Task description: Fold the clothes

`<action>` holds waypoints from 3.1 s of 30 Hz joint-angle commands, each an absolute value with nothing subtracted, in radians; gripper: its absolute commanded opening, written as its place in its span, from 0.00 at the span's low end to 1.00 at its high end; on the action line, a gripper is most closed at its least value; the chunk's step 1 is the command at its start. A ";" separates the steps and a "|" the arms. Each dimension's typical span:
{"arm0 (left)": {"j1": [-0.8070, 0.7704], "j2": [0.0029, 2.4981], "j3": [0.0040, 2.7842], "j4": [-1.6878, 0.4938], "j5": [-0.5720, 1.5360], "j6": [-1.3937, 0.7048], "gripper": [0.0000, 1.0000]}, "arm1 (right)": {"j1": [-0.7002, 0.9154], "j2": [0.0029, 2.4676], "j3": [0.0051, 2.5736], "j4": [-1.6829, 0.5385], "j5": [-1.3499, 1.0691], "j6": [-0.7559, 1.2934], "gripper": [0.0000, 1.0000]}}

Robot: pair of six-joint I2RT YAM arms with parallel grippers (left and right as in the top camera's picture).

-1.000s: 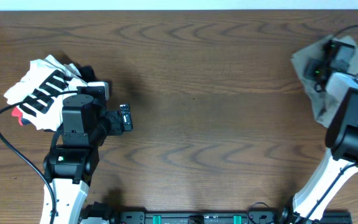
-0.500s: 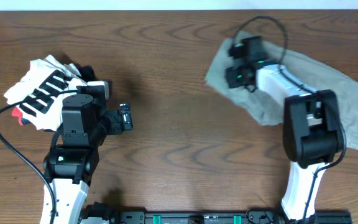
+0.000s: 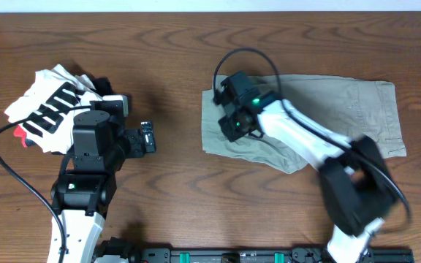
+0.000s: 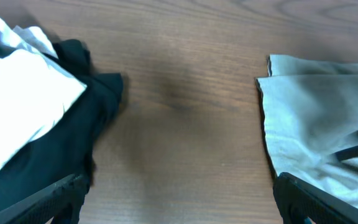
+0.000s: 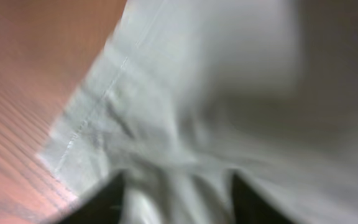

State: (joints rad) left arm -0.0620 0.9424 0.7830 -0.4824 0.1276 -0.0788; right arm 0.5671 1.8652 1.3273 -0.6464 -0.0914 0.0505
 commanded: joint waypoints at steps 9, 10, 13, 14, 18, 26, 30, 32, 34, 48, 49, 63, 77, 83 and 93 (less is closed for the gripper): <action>-0.065 1.192 0.802 -0.422 0.448 -0.145 0.98 | 0.303 1.346 1.343 -0.812 0.097 0.134 0.92; -0.070 1.230 0.802 -0.408 0.490 -0.145 0.98 | 0.276 1.330 1.343 -0.834 0.097 0.134 0.92; -0.106 1.360 0.802 -0.351 0.561 -0.161 0.98 | 0.215 1.309 1.343 -0.891 0.097 0.134 0.92; -0.130 1.411 0.803 -0.326 0.565 -0.177 0.98 | 0.197 1.307 1.343 -0.912 0.097 0.135 0.92; -0.218 1.552 0.803 -0.221 0.583 -0.208 0.98 | 0.167 1.308 1.342 -0.952 0.097 0.135 0.92; -0.353 1.776 0.803 0.049 0.583 -0.321 0.98 | 0.167 1.307 1.342 -0.974 0.097 0.164 0.92; -0.382 1.849 0.803 0.150 0.585 -0.403 0.98 | 0.167 1.307 1.343 -0.984 0.097 0.164 0.92; -0.400 1.872 0.803 0.206 0.592 -0.430 0.95 | 0.167 1.307 1.343 -0.984 0.097 0.164 0.92; -0.419 1.883 0.803 0.247 0.595 -0.448 0.83 | 0.166 1.307 1.343 -0.985 0.097 0.164 0.92; -0.274 1.763 0.803 0.049 0.595 -0.355 0.06 | 0.065 1.309 1.341 -1.012 0.107 0.218 0.92; -0.249 1.740 0.803 0.025 0.595 -0.332 0.06 | 0.044 1.311 1.340 -1.016 0.104 0.222 0.93; -0.097 1.629 0.803 -0.072 0.591 -0.281 0.34 | -0.289 1.496 1.218 -1.036 -0.160 0.061 0.99; -0.097 1.629 0.803 -0.095 0.591 -0.281 0.72 | -0.556 1.651 0.878 -0.733 -0.360 0.095 0.99; -0.097 1.629 0.803 -0.098 0.591 -0.281 0.73 | -0.577 1.657 0.739 -0.583 -0.397 0.105 0.99; -0.097 1.629 0.803 -0.099 0.591 -0.281 0.73 | -0.575 1.657 0.513 -0.298 -0.504 0.242 0.99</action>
